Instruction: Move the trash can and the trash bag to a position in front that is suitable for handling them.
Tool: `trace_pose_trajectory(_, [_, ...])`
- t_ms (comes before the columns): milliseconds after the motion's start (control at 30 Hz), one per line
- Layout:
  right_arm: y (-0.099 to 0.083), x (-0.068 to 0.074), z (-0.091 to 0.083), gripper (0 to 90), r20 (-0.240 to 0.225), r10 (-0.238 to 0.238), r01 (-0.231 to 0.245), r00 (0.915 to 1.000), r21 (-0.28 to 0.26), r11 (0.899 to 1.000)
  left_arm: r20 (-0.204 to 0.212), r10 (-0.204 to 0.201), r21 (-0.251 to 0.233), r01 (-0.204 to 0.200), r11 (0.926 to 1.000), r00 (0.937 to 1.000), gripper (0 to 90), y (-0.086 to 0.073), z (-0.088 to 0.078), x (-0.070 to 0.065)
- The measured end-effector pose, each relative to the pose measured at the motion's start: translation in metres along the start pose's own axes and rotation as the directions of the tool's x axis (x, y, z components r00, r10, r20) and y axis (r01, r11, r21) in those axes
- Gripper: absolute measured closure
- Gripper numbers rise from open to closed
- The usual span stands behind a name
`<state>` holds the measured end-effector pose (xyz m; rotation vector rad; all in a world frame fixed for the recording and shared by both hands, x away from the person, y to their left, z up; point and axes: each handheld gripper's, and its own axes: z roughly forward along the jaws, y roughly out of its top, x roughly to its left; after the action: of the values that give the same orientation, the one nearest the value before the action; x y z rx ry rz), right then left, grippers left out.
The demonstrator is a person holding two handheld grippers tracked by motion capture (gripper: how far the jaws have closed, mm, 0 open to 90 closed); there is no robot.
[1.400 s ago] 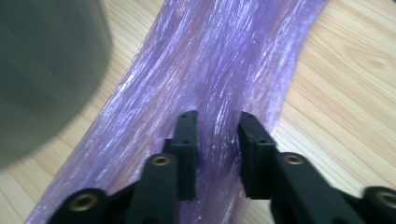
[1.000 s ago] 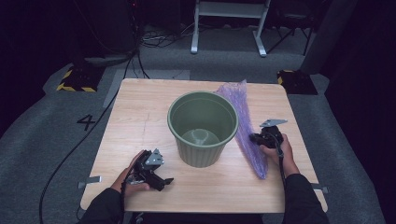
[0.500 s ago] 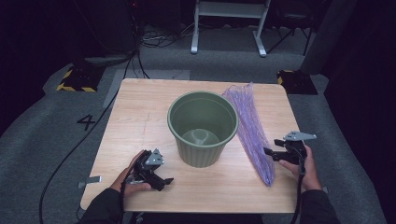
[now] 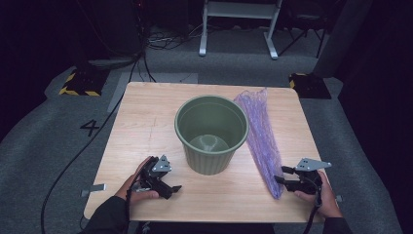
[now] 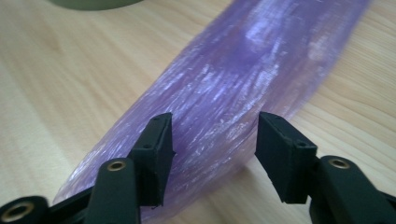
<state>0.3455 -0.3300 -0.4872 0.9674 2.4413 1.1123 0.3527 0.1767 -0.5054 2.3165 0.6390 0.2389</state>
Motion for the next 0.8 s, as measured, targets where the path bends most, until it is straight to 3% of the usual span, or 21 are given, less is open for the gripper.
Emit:
trace_pose_trajectory(33, [0.001, 0.004, 0.003, 48.8, -0.029, -0.008, 0.008, 0.9995, -0.003, 1.0, 0.0, 0.0, 0.0, 0.0, 1.0, 1.0, 0.0, 0.0, 0.0, 0.0])
trace_pose_trajectory(267, [0.008, 0.026, 0.017, 45.5, -0.091, -0.053, 0.054, 0.9945, 0.003, 0.999, -0.001, -0.001, -0.001, 0.001, 1.0, 1.0, 0.0, 0.0, 0.0, 0.0])
trace_pose_trajectory(533, [0.022, 0.048, 0.031, 41.6, -0.139, -0.107, 0.107, 0.9845, -0.01, 0.994, -0.004, -0.003, -0.003, 0.003, 1.0, 1.0, 0.0, 0.001, 0.001, 0.0])
trace_pose_trajectory(667, [0.027, 0.056, 0.037, 36.3, -0.146, -0.117, 0.116, 0.9822, -0.019, 0.993, -0.006, -0.009, -0.004, 0.009, 1.0, 0.9999, 0.0, 0.001, 0.001, 0.0])
trace_pose_trajectory(800, [0.035, 0.067, 0.036, 30.7, -0.117, -0.157, 0.153, 0.9806, -0.043, 0.987, -0.008, -0.011, -0.003, 0.011, 0.9999, 0.9999, 0.0, 0.001, 0.001, 0.0])
